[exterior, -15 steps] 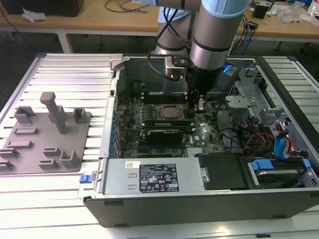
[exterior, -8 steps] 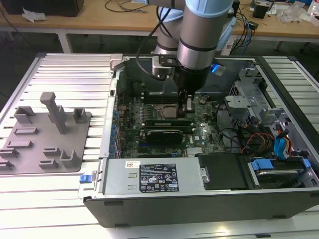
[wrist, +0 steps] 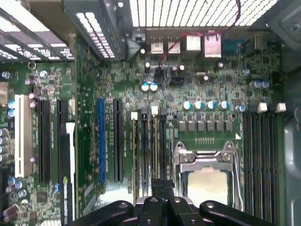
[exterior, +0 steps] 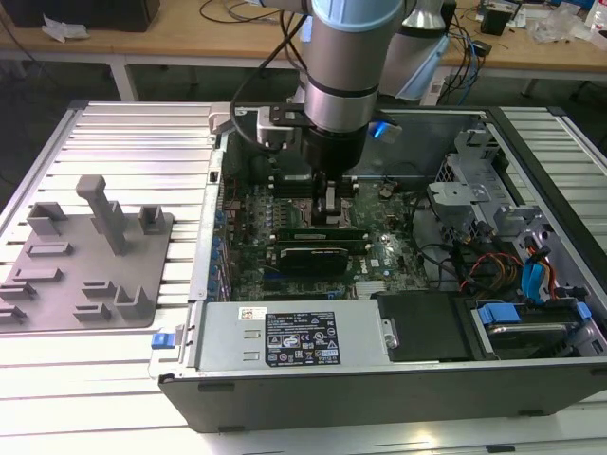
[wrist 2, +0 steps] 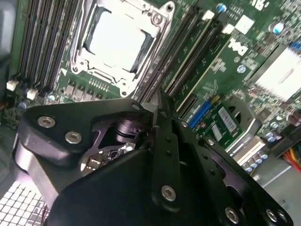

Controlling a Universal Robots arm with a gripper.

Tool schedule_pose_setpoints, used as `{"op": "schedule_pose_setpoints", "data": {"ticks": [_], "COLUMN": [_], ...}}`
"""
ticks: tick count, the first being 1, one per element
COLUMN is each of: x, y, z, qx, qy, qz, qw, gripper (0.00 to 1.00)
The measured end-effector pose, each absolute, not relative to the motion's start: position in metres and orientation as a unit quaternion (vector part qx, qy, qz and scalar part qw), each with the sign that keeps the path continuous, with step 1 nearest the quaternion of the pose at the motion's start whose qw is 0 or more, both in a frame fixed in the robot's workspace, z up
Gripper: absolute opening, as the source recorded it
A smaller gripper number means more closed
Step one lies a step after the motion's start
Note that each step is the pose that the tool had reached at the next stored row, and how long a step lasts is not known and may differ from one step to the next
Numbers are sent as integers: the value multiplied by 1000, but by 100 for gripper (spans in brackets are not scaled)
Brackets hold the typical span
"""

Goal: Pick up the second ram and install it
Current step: 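Press down the second ram until it locks into place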

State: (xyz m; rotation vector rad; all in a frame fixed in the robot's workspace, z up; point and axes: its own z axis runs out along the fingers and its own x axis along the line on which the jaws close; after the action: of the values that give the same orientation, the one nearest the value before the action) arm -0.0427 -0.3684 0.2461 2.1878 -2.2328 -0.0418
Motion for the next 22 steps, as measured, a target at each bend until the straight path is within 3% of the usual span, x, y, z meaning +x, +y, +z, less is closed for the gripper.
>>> {"op": "schedule_pose_setpoints", "data": {"ticks": [22], "x": [-54], "y": [-368], "z": [229], "qx": [700], "qy": [-714], "qz": [-13], "qw": [8], "gripper": [8]}}
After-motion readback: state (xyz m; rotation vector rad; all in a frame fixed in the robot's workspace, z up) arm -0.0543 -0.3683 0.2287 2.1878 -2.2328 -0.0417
